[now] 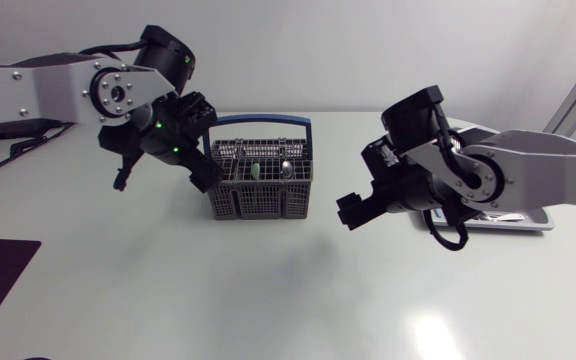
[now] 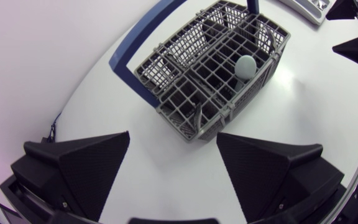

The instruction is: Unload the cutlery basket into the drawer organizer.

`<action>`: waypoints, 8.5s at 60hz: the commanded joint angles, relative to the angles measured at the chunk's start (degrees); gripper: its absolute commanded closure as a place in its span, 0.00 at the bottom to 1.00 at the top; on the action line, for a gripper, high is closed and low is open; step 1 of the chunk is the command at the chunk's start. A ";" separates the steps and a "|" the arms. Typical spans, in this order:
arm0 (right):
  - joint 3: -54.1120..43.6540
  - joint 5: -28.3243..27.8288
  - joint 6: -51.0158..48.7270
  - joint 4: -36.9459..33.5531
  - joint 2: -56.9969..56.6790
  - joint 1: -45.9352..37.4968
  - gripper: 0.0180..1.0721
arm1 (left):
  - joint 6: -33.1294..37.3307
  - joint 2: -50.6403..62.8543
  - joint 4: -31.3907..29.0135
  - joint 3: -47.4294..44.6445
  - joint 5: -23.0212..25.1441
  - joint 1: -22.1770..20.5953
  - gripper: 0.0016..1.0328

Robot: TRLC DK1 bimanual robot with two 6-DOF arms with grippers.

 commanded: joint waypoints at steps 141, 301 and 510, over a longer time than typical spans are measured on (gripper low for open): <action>3.86 0.58 -2.11 -0.48 6.27 1.78 0.05 | -14.36 16.17 -22.44 23.58 -12.96 -7.83 0.59; 1.32 0.49 -2.11 1.72 7.85 1.78 0.05 | -13.66 18.98 -16.99 17.61 -12.34 -5.98 0.91; -5.63 -5.05 -1.68 19.30 9.35 13.21 0.05 | -12.78 10.19 -21.04 20.24 -10.59 -6.86 0.96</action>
